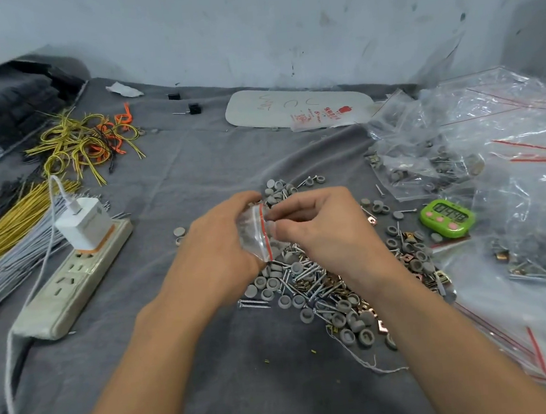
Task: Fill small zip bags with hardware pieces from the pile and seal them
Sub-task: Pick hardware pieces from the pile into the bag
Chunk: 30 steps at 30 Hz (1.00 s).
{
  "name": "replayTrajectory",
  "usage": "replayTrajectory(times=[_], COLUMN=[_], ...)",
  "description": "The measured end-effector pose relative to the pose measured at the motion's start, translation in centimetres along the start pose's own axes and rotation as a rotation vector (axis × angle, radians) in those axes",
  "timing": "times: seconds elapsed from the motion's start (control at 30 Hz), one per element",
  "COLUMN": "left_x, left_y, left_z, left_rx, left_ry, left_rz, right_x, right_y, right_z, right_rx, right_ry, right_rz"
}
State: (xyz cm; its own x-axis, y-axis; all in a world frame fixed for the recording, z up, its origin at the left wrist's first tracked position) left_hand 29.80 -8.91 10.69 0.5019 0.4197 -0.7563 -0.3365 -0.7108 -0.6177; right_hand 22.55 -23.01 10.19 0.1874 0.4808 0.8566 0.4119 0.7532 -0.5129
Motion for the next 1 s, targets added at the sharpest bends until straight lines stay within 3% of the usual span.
replayTrajectory(times=[0.17, 0.3, 0.37, 0.47, 0.57, 0.7, 0.87, 1.0], left_x=[-0.2, 0.7, 1.1, 1.5, 1.7, 1.9, 1.6, 0.9], left_y=[0.5, -0.7, -1.1, -1.3, -1.4, -1.4, -1.4, -1.1], left_z=[-0.2, -0.2, -0.2, -0.2, -0.3, -0.3, -0.2, -0.1], left_rx=[0.064, -0.042, -0.076, -0.106, -0.115, -0.113, -0.111, -0.106], left_ry=[0.002, -0.089, -0.11, -0.15, -0.154, -0.152, -0.143, -0.123], left_rz=[0.005, 0.09, 0.145, 0.251, 0.298, 0.32, 0.241, 0.204], right_x=[1.2, 0.4, -0.2, -1.0, -1.2, -1.0, -1.2, -0.4], right_y=[1.7, -1.6, -2.8, -0.9, 1.3, 2.4, 1.6, -1.2], right_z=[0.2, -0.2, -0.2, 0.0, 0.4, 0.4, 0.3, -0.1], right_rx=[0.115, -0.119, -0.194, -0.033, 0.074, 0.081, 0.024, -0.206], right_ry=[-0.124, -0.015, 0.031, 0.067, 0.064, 0.036, 0.052, 0.043], right_rz=[0.17, 0.056, 0.246, 0.65, 0.76, 0.918, 0.867, 0.456])
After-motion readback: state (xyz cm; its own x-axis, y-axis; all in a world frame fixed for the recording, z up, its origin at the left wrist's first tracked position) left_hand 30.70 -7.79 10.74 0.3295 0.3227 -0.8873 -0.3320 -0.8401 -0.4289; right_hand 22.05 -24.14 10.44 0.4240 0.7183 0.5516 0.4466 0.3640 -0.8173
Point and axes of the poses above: each hand's wrist, its own z-axis away from the middle knuckle, its own y-axis out of the palm, x = y × z, the point moved 7 cm from there along -z, towards the middle knuckle, and after that the axes turned 13 degrees about z, right-handed, at the moved point
